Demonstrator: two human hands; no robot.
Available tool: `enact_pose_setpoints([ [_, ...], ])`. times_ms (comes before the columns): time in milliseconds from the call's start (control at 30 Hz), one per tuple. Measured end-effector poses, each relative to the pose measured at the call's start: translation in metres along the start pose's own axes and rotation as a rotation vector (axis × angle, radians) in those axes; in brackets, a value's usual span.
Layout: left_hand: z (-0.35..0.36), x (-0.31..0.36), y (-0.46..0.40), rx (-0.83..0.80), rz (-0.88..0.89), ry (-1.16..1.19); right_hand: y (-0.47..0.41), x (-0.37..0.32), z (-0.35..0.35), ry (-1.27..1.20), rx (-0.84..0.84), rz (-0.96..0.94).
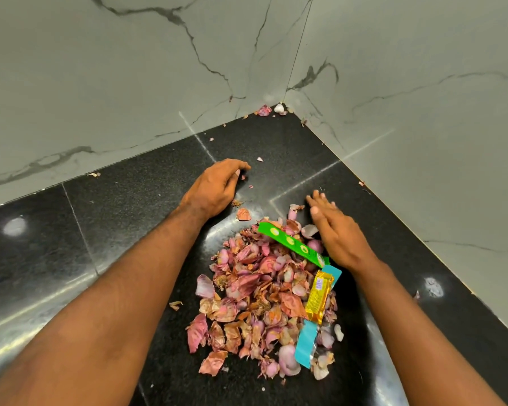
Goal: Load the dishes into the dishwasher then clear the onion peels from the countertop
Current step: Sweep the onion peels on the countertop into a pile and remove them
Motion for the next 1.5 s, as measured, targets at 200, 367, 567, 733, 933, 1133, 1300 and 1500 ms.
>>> enact_pose_setpoints([
  [200,0.001,0.0,0.0,0.002,0.008,-0.003,0.01,0.01,-0.036,-0.118,0.359,0.073],
  [367,0.0,0.0,0.001,0.008,0.012,-0.003,0.012,-0.008,-0.017,-0.122,0.178,0.007],
  [567,0.0,0.0,0.0,0.007,0.007,-0.003,-0.015,0.011,-0.043,-0.023,0.354,0.156],
  [733,0.001,0.0,0.0,0.011,0.003,0.006,-0.049,0.031,-0.046,-0.173,0.13,0.309],
  [933,0.001,-0.001,0.0,0.007,0.004,0.004,-0.041,0.044,-0.053,-0.073,0.312,0.229],
  [1133,0.005,0.0,0.001,-0.04,0.027,-0.033,0.005,-0.002,0.007,-0.067,-0.023,-0.066],
  [1300,0.014,-0.005,0.001,-0.144,-0.064,-0.285,0.055,-0.006,0.012,-0.651,0.133,0.077],
  [1500,0.024,-0.003,0.002,-0.299,0.004,-0.546,0.043,-0.003,0.003,-0.421,0.299,-0.033],
])
Point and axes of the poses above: each hand's wrist, its own y-axis away from the middle knuckle, its own z-axis out of the palm, x = y × z, the point moved 5 cm from there along -y, towards the middle knuckle, and after that the axes turned 9 degrees about x, right-handed, at the moved point
